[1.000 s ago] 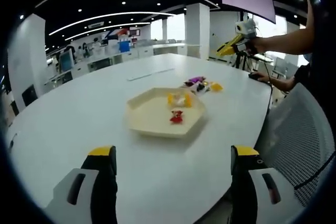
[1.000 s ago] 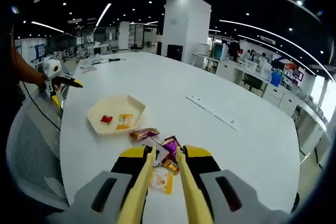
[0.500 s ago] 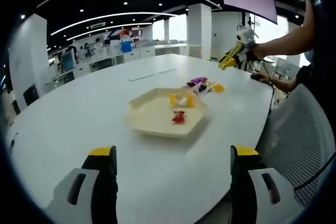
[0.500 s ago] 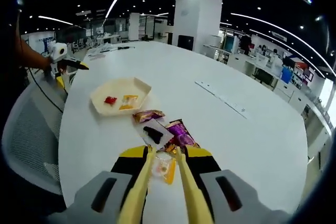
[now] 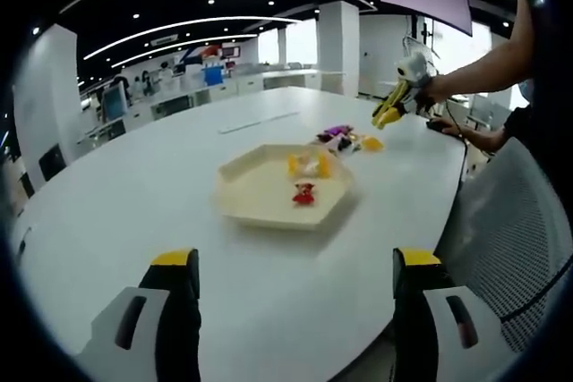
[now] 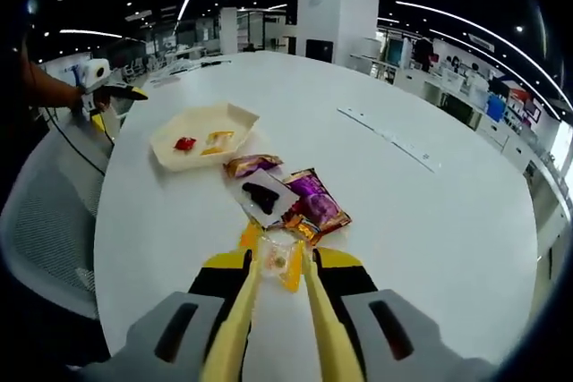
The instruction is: Place the target food into the container with the food tongs after gripping and lifting it, then release it inside without dropping or visibly crushing the food.
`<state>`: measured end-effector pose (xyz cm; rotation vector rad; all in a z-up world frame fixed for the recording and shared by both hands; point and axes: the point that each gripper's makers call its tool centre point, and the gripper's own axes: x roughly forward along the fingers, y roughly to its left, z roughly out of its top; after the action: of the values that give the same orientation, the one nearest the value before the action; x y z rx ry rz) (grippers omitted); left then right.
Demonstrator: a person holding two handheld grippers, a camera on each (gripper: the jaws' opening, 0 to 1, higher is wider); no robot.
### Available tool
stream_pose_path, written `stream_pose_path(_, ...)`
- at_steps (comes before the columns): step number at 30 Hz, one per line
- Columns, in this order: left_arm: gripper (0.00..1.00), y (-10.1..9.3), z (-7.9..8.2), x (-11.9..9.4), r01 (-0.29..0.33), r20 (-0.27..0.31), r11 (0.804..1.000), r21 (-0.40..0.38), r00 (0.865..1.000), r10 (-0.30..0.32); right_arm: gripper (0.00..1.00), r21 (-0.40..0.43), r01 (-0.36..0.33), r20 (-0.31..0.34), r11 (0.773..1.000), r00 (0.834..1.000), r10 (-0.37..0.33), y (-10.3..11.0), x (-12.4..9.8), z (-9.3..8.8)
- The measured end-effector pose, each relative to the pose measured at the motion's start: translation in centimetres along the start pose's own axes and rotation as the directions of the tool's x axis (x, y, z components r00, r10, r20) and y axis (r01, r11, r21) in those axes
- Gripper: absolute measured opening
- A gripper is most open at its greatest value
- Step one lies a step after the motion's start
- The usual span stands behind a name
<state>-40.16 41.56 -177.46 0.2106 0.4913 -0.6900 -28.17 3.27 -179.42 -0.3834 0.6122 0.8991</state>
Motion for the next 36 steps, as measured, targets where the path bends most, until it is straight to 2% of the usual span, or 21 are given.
stream_pose_path(5, 0.85, 0.0, -0.1, 0.0, -0.001, -0.005, 1.0, -0.002, 1.0, 0.001, 0.26, 0.014, -0.006, -0.017, 1.0, 1.0, 0.006, -0.2, 0.6, -0.9)
stream_pose_path(13, 0.85, 0.0, -0.3, 0.1, -0.001, -0.012, 1.0, -0.001, 1.0, 0.001, 0.27, 0.017, -0.03, -0.026, 0.999, 0.999, 0.031, 0.1, 1.7, -0.9)
stream_pose_path(19, 0.85, 0.0, -0.3, 0.2, -0.001, -0.014, 1.0, -0.001, 1.0, 0.001, 0.27, 0.063, -0.046, -0.07, 0.997, 0.996, 0.05, 0.9, 1.8, -2.8)
stream_pose_path(25, 0.85, -0.2, -0.3, 0.2, 0.007, -0.015, 1.0, 0.003, 1.0, -0.007, 0.27, 0.096, -0.077, -0.082, 0.992, 0.993, 0.085, 2.7, 1.1, -2.8)
stream_pose_path(29, 0.85, -0.2, -0.3, 0.2, 0.01, -0.014, 1.0, 0.004, 1.0, -0.01, 0.27, 0.049, -0.079, -0.077, 0.996, 0.994, 0.083, 3.1, 0.7, -2.4)
stream_pose_path(31, 0.85, -0.2, -0.3, 0.2, 0.011, -0.013, 1.0, 0.005, 1.0, -0.011, 0.27, -0.006, -0.086, -0.064, 0.996, 0.994, 0.085, 3.1, 0.5, -1.7)
stream_pose_path(33, 0.85, -0.2, -0.2, 0.2, 0.01, -0.012, 1.0, 0.005, 1.0, -0.01, 0.27, -0.085, -0.108, -0.075, 0.991, 0.992, 0.102, 3.2, 0.5, -1.2)
stream_pose_path(36, 0.85, -0.1, -0.2, 0.2, 0.007, -0.012, 1.0, 0.005, 1.0, -0.007, 0.27, -0.156, -0.137, -0.103, 0.978, 0.987, 0.122, 3.5, 0.7, -0.8)
